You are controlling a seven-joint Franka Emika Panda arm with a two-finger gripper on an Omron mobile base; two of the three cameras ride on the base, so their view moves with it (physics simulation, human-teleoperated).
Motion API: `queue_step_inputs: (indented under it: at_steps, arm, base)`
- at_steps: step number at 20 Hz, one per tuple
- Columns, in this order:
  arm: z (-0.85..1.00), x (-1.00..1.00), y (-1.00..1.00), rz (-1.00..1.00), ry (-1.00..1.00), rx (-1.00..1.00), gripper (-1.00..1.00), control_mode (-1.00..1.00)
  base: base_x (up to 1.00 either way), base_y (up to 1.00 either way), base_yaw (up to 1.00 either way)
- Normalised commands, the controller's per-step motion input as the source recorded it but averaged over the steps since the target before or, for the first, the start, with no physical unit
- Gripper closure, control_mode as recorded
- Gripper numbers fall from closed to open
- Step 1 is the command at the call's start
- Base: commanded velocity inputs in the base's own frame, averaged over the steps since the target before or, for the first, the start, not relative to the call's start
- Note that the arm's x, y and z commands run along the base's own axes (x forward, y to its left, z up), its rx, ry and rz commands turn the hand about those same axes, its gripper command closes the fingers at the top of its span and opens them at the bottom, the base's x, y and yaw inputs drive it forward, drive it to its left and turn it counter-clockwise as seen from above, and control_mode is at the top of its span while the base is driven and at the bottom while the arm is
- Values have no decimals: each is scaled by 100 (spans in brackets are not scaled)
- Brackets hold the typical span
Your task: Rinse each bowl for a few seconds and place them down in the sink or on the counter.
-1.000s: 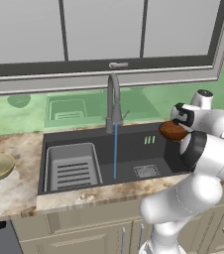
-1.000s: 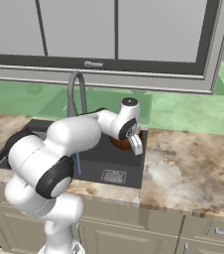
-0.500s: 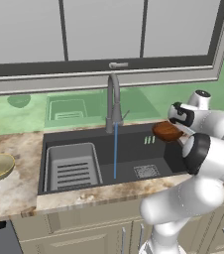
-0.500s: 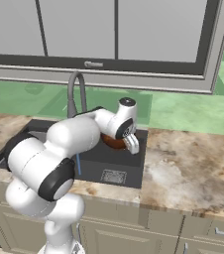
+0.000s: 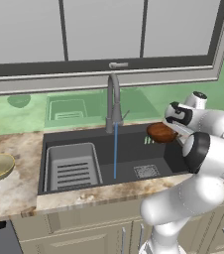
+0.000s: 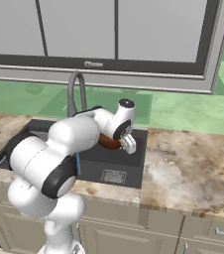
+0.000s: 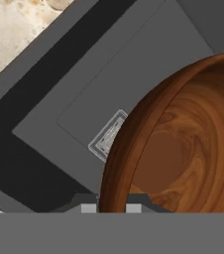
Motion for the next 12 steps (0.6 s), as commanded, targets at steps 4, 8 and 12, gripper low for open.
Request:
queue_step_inputs:
  at_steps: [4,8,12]
  arm:
    - [-9,8,20,10,0,5,100,-100]
    - [-10,10,21,10,0,5,100,-100]
    - [-8,9,23,10,0,4,100,-100]
  base:
    - [0,0,0]
    - [0,0,0]
    - [0,0,0]
